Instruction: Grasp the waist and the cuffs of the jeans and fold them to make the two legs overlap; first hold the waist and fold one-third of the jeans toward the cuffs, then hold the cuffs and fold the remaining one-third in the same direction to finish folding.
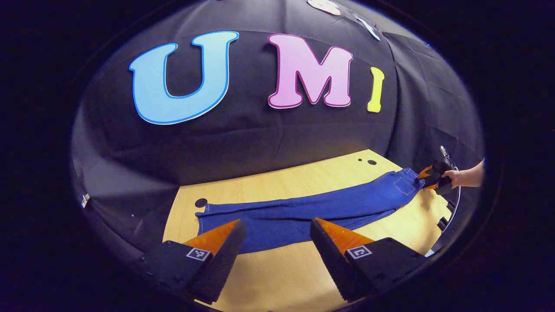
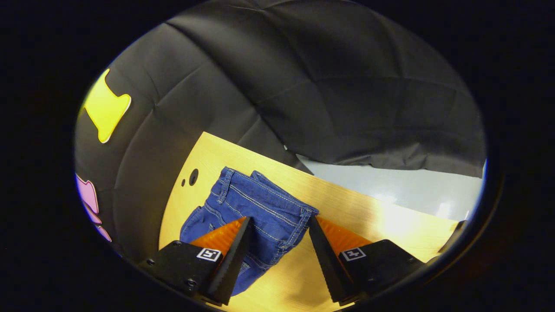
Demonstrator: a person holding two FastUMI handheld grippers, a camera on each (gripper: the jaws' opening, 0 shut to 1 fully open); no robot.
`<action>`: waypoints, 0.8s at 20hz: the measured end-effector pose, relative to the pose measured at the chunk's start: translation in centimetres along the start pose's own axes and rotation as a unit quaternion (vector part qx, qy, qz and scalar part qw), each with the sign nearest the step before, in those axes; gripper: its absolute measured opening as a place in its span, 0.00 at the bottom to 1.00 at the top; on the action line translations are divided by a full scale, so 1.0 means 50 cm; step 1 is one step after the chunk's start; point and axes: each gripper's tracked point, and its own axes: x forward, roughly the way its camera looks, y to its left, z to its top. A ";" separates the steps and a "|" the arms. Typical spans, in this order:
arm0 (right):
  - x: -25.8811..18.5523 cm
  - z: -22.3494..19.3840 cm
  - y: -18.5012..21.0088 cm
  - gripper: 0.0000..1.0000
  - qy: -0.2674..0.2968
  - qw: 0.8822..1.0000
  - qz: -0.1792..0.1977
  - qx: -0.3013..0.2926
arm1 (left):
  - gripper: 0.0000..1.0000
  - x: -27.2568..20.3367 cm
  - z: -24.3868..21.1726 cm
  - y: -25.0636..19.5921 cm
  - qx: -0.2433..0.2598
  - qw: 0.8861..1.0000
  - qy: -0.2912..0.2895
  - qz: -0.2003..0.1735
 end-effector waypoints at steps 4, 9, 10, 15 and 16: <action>0.015 0.007 0.008 0.36 0.017 1.000 0.015 0.005 | 0.98 0.023 0.006 -0.040 -0.007 1.000 0.007 0.006; -0.012 0.027 0.018 0.00 0.005 0.999 0.028 -0.031 | 0.98 0.022 0.004 -0.056 -0.010 1.000 0.005 0.016; -0.030 0.043 0.039 0.10 -0.013 0.998 0.037 -0.049 | 0.98 0.015 0.001 -0.056 -0.017 1.000 0.003 0.014; -0.209 0.086 0.187 0.09 -0.083 0.980 0.085 -0.161 | 0.98 -0.040 -0.026 -0.007 -0.022 1.000 -0.006 0.003; -0.237 0.082 0.230 0.09 -0.090 0.974 0.095 -0.183 | 0.98 -0.057 -0.032 0.009 -0.023 1.000 -0.011 0.003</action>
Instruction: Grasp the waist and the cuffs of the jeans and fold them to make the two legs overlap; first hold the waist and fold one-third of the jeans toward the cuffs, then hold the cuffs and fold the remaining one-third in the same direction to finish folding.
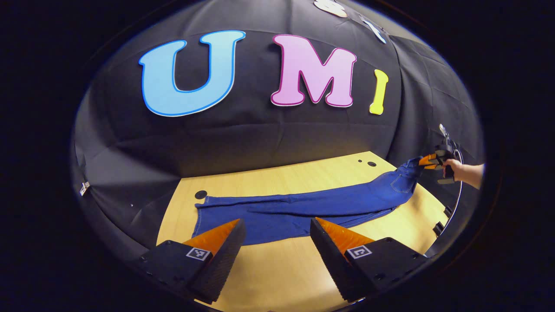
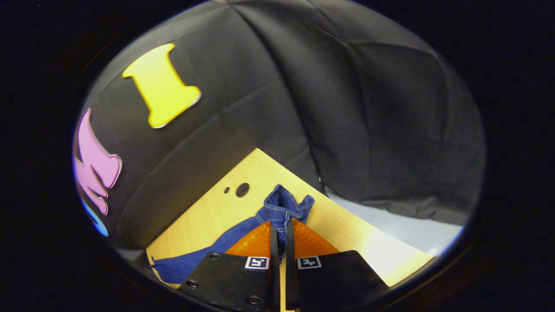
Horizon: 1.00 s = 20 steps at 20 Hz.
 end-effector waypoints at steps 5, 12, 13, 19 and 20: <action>-0.120 0.040 0.254 0.09 -0.043 0.993 0.078 -0.078 | 0.98 -0.075 -0.037 0.095 -0.013 1.000 -0.020 0.007; -0.190 -0.149 0.624 0.08 -0.005 0.970 0.199 -0.141 | 0.97 -0.140 -0.121 0.198 -0.067 0.997 0.000 0.034; -0.187 -0.215 0.659 0.08 0.019 0.966 0.211 -0.148 | 0.97 -0.146 -0.130 0.208 -0.070 0.997 0.003 0.037; -0.166 -0.628 0.638 0.09 0.205 0.922 0.228 -0.238 | 0.97 -0.126 -0.210 0.205 -0.166 0.984 0.042 0.038; -0.172 -0.651 0.629 0.09 0.227 0.916 0.221 -0.246 | 0.97 -0.114 -0.224 0.203 -0.192 0.979 0.052 0.038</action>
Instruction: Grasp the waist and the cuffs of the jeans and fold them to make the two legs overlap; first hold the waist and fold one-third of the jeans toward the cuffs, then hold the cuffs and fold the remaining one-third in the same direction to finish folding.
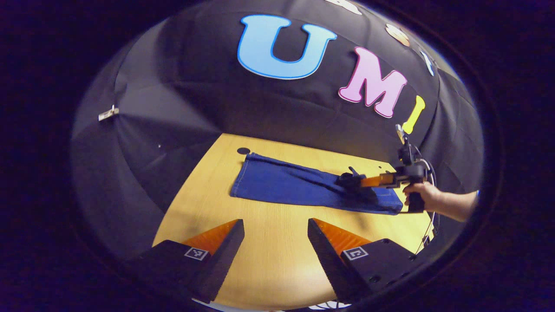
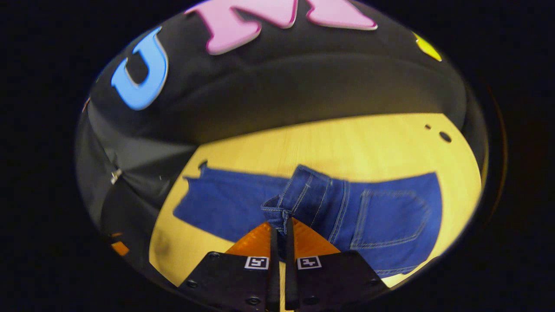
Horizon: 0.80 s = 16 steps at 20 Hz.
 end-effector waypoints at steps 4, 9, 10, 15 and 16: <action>-0.006 -0.028 -0.003 0.06 0.054 0.998 0.035 0.019 | 0.97 0.072 0.009 0.004 -0.095 0.995 0.028 -0.006; -0.150 0.042 0.031 0.84 0.019 0.991 0.129 0.022 | 0.97 0.222 0.135 0.031 -0.070 0.997 0.035 -0.003; -0.205 0.055 0.026 0.84 0.004 0.990 0.139 0.011 | 0.96 0.261 0.181 0.033 -0.071 0.997 0.028 -0.003; -0.399 0.056 -0.090 0.84 -0.044 0.993 0.111 -0.013 | 0.97 0.469 0.219 0.109 -0.055 0.990 0.117 0.047; -0.434 0.044 -0.124 0.84 -0.045 0.994 0.099 -0.007 | 0.96 0.512 0.208 0.120 -0.049 0.989 0.133 0.051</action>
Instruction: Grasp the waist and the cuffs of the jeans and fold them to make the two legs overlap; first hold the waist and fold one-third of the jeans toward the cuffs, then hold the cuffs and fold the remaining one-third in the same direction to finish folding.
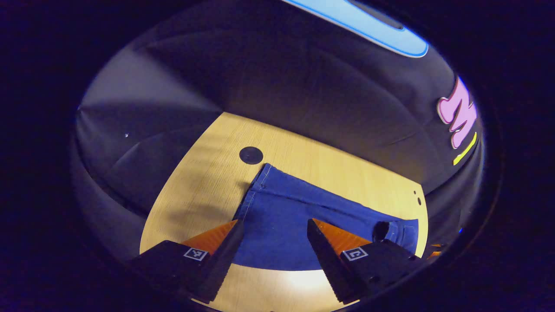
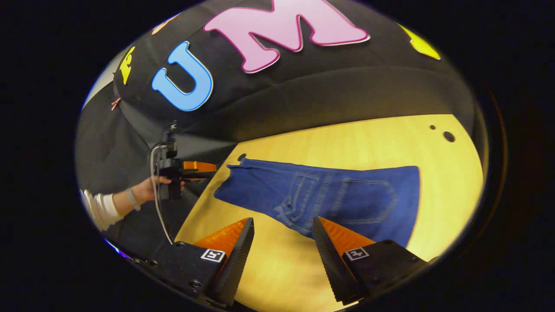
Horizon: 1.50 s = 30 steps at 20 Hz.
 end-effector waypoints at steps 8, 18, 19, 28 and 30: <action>-0.159 -0.131 -0.162 0.84 0.040 0.994 -0.088 0.052 | 0.96 0.131 -0.002 0.102 0.133 0.983 0.061 0.111; -0.156 -0.077 -0.106 0.84 0.021 0.998 -0.049 0.038 | 0.57 0.134 -0.018 0.050 0.159 0.982 0.080 0.059; -0.158 -0.080 -0.106 0.84 0.023 0.998 -0.048 0.037 | 0.46 0.137 -0.019 0.046 0.170 0.980 0.087 0.061; -0.168 -0.065 -0.085 0.84 0.005 0.998 -0.042 0.041 | 0.06 0.051 0.062 -0.020 0.146 0.989 0.025 0.019; -0.168 -0.046 -0.077 0.84 -0.006 0.998 -0.036 0.045 | 0.06 0.013 0.079 -0.062 0.160 0.987 0.010 -0.008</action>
